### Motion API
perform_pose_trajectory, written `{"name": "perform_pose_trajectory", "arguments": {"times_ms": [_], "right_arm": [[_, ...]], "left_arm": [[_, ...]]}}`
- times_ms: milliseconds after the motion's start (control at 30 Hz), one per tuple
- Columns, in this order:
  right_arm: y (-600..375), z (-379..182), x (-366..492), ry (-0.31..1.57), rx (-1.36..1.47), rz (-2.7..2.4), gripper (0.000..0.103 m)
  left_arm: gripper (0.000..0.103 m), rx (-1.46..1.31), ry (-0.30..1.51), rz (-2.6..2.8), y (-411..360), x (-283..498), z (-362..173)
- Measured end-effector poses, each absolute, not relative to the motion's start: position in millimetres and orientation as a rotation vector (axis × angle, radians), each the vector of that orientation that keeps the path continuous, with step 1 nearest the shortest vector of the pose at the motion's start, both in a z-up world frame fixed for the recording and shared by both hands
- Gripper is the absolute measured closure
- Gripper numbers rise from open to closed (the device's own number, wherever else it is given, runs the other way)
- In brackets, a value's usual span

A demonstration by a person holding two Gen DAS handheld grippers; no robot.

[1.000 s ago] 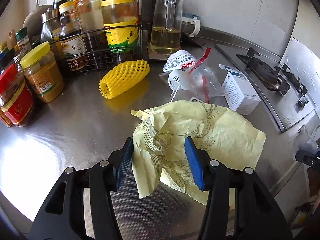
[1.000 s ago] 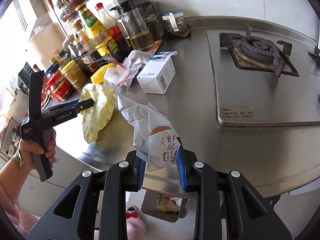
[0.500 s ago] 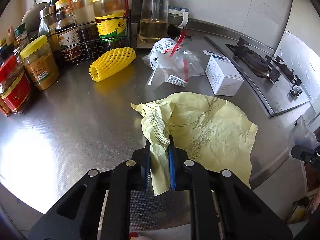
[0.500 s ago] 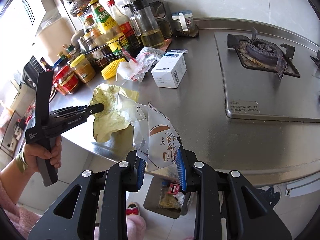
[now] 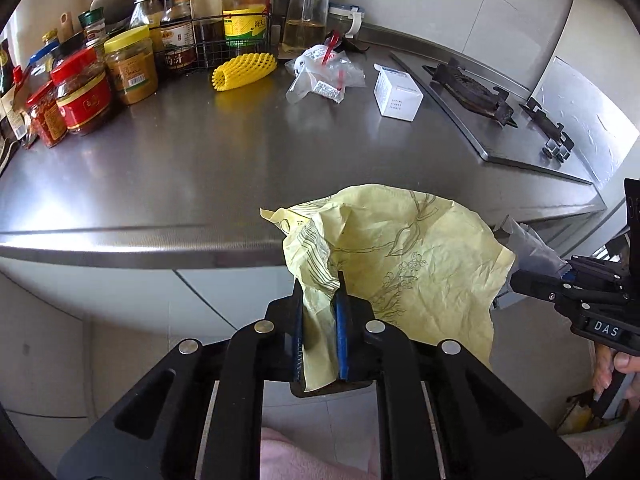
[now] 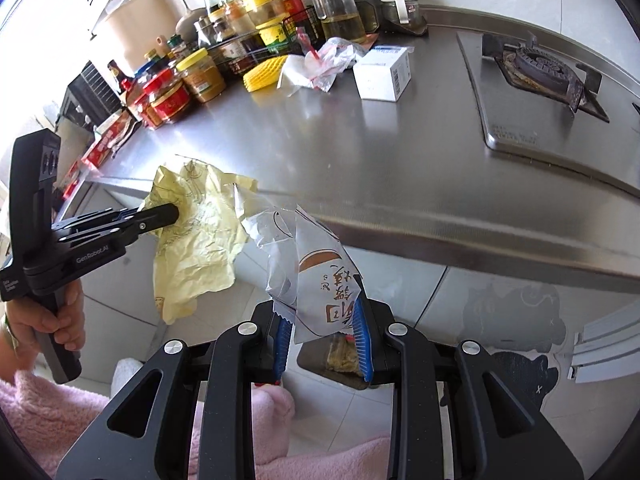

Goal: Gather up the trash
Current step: 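Carry paper and wrapper down over the trash bin and open both tools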

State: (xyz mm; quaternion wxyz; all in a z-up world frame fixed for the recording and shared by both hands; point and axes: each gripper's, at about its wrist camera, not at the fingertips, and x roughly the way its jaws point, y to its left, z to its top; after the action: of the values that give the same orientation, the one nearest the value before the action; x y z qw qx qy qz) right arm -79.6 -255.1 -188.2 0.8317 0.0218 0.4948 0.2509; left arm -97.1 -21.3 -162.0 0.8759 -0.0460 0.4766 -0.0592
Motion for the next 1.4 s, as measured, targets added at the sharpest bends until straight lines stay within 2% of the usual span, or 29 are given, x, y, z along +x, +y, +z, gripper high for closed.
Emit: {"name": "perform_pose_trajectory", "arguments": {"times_ms": [333,900,1100,1300,1400], "right_arm": [[-253,-278,-95,1.229,0.044,0.437,0.075],[-238,-441,-52,1.424,0.278,0.278,0.075],[-229,-475,-43,1.431,0.358,0.223,0.075],[-219,-495,-37,1.457,0.412,0.218,0.072],[-219,-497,-33,1.460,0.421,0.221,0.068]], "left_arm": [[0.092,-0.125,1.179,-0.100,-21,-135,-251],[0.091,-0.164,1.398,-0.081,-39,-110,-429],[0.090,-0.175,1.424,-0.094,-49,-99,-475],[0.084,-0.197,1.443,-0.104,-45,-95,-496],[0.075,-0.211,1.442,-0.096,-44,-86,-496]]}}
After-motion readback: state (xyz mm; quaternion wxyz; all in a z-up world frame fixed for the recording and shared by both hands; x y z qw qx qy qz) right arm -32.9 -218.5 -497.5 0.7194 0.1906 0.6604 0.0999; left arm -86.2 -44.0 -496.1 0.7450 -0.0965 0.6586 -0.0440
